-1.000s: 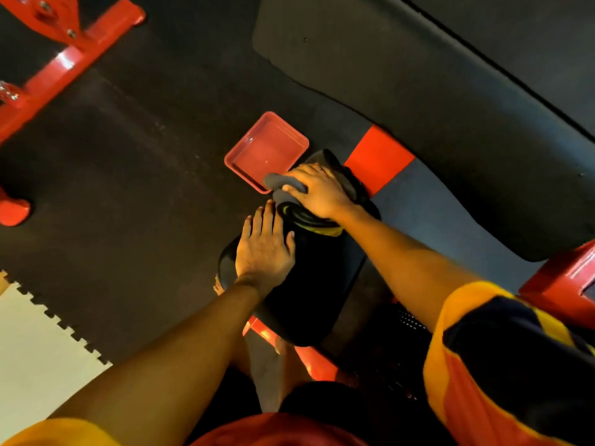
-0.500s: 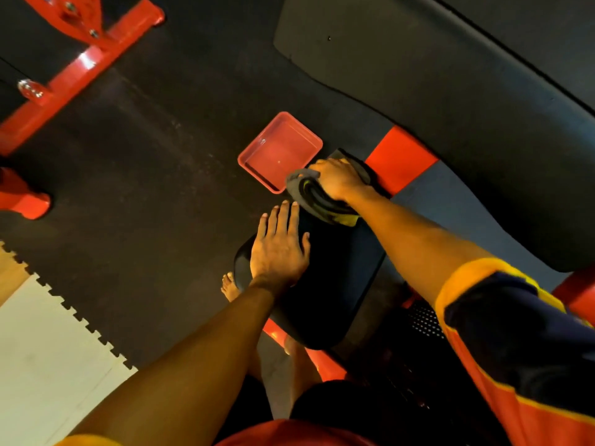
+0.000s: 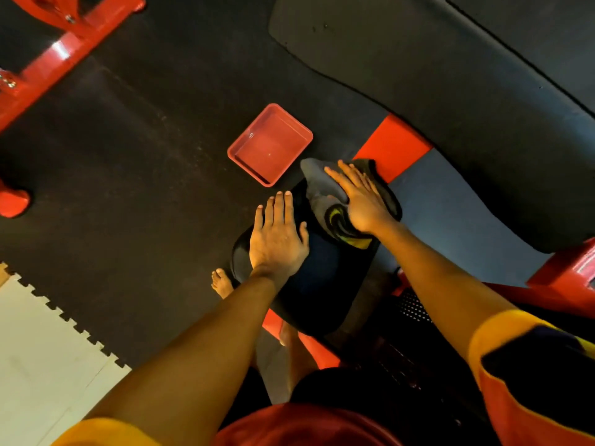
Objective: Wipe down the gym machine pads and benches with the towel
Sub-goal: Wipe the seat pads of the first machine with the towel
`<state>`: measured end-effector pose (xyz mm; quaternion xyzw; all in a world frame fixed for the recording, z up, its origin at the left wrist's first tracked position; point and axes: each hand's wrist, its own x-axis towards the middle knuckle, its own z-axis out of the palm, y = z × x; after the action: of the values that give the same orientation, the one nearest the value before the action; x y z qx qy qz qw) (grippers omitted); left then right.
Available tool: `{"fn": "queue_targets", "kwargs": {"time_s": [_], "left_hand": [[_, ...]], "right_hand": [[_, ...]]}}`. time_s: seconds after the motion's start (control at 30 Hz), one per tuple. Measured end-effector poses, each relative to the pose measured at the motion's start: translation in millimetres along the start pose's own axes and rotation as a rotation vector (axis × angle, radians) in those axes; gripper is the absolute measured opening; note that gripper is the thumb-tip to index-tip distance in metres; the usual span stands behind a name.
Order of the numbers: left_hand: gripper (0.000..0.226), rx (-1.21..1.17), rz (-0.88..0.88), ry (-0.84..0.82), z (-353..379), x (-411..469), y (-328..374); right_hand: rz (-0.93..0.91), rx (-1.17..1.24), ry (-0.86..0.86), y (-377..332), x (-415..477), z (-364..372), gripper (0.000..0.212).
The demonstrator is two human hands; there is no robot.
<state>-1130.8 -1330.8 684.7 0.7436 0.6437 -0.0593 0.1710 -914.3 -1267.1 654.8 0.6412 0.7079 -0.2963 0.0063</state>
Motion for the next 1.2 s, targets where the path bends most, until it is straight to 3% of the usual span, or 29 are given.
{"fn": "queue_targets", "kwargs": {"time_s": [0.13,0.23,0.37,0.57,0.77,0.9,1.1,1.2], "left_hand": [[0.070,0.017,0.000,0.008,2,2,0],[0.075,0.017,0.035,-0.006,1,1,-1],[0.072,0.008,0.053,0.014,1,0,-4],[0.061,-0.033,0.008,0.137,6,-8,-8],[0.063,-0.119,-0.094,0.268,13,-40,-19],[0.059,-0.118,-0.104,0.308,17,-51,-21],[0.058,-0.132,-0.106,0.326,19,-55,-22],[0.058,-0.151,-0.127,0.368,22,-56,-24]], "right_hand": [[0.177,0.053,0.027,-44,19,6,0.071],[0.197,0.130,0.096,-67,-15,17,0.079],[0.225,0.161,0.146,-52,-52,27,0.067],[0.386,0.244,0.085,-47,4,2,0.056],[0.207,0.223,0.165,-101,-65,37,0.059],[0.074,0.192,0.144,-75,-99,45,0.051],[0.340,0.211,0.142,-63,-44,20,0.058],[0.123,0.178,0.109,-94,-64,32,0.062]]}}
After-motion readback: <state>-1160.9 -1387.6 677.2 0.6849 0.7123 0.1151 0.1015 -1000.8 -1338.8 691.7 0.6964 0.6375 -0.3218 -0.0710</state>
